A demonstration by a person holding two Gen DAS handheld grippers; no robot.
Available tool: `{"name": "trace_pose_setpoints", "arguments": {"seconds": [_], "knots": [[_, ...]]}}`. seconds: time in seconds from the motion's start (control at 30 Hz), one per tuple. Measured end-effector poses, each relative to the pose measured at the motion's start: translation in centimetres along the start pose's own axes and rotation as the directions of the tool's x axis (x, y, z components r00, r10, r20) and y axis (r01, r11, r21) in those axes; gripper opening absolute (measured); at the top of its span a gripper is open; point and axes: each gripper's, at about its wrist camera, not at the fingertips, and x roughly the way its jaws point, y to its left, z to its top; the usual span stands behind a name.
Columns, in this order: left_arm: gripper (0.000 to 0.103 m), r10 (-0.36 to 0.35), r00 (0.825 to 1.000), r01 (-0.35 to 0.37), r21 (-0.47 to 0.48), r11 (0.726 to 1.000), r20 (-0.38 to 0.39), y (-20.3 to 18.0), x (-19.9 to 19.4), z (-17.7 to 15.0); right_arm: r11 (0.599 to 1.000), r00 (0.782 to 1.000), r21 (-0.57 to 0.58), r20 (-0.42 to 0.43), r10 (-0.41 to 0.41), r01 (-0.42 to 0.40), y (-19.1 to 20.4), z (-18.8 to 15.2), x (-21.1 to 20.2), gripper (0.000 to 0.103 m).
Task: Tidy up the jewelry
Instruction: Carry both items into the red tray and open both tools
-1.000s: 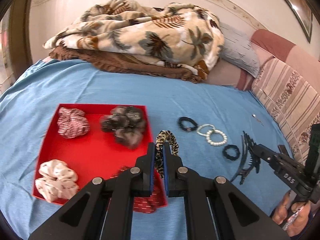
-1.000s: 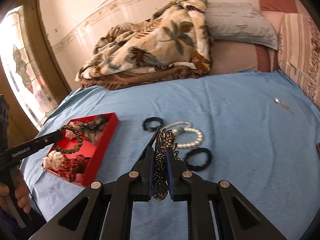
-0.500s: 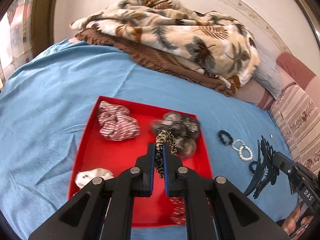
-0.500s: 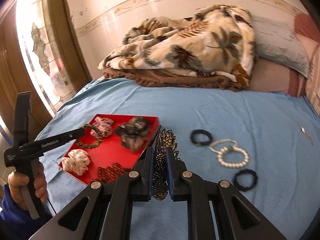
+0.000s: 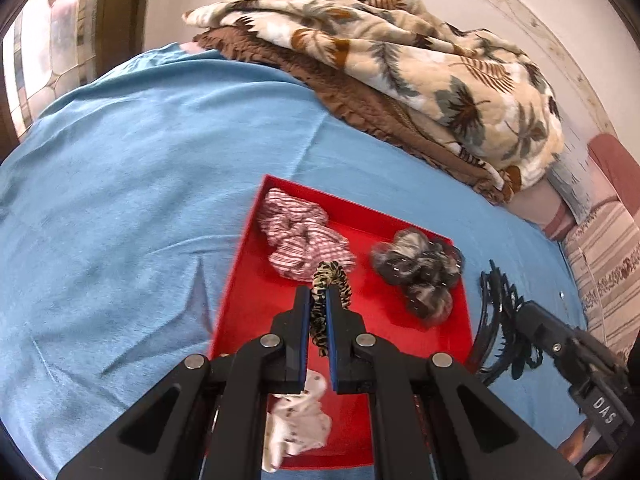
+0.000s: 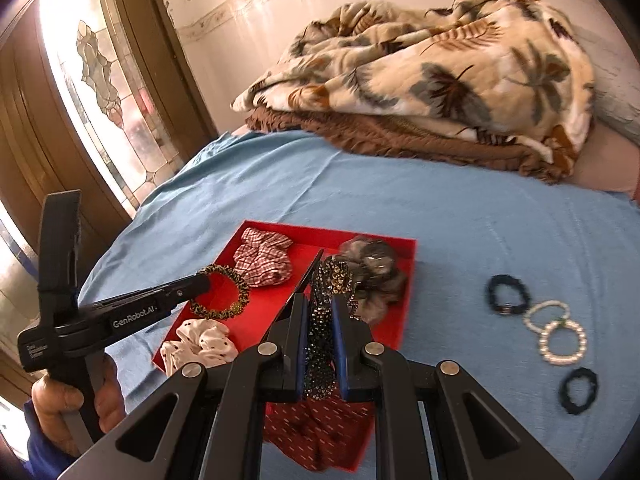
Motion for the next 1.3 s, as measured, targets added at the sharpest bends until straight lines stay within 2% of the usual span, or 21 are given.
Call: {"name": "trace_pose_setpoints", "arguments": {"seconds": [0.2, 0.33, 0.7, 1.0, 1.1, 1.17, 1.3], "knots": [[0.007, 0.029, 0.999, -0.029, -0.041, 0.999, -0.014, 1.5, 1.0, 0.3, 0.999, 0.998, 0.005, -0.035, -0.049, 0.049, -0.6, 0.1, 2.6, 0.013], [0.007, 0.053, 0.998, -0.054, -0.033, 0.998, -0.016, 1.5, 1.4, 0.3, 0.996, 0.994, 0.014, -0.061, -0.089, 0.09, -1.6, 0.0, 3.8, 0.013], [0.007, 0.118, 0.993, -0.118, -0.001, 0.993, -0.022, 1.1, 2.3, 0.2, 0.991, 0.987, 0.049, -0.105, -0.121, 0.127, -3.4, -0.8, 5.3, 0.013], [0.009, 0.123, 0.992, -0.122, 0.012, 0.992, -0.016, 0.8, 2.3, 0.1, 0.99, 0.987, 0.069, -0.111, -0.114, 0.122, -4.3, -0.9, 5.3, 0.013], [0.017, 0.124, 0.992, -0.123, 0.016, 0.992, -0.01, 0.7, 2.0, 0.2, 0.991, 0.988, 0.064, -0.106, -0.112, 0.119, -4.1, -0.9, 5.1, 0.013], [0.032, 0.119, 0.993, -0.119, 0.013, 0.993, 0.001, 0.7, 1.7, 0.2, 0.991, 0.989, 0.059, -0.1, -0.111, 0.117, -3.9, -0.8, 4.8, 0.015], [0.036, 0.112, 0.993, -0.112, 0.014, 0.994, 0.022, 0.5, 1.1, 0.2, 0.992, 0.992, 0.063, -0.08, -0.101, 0.107, -3.9, -0.7, 3.7, 0.026]]}}
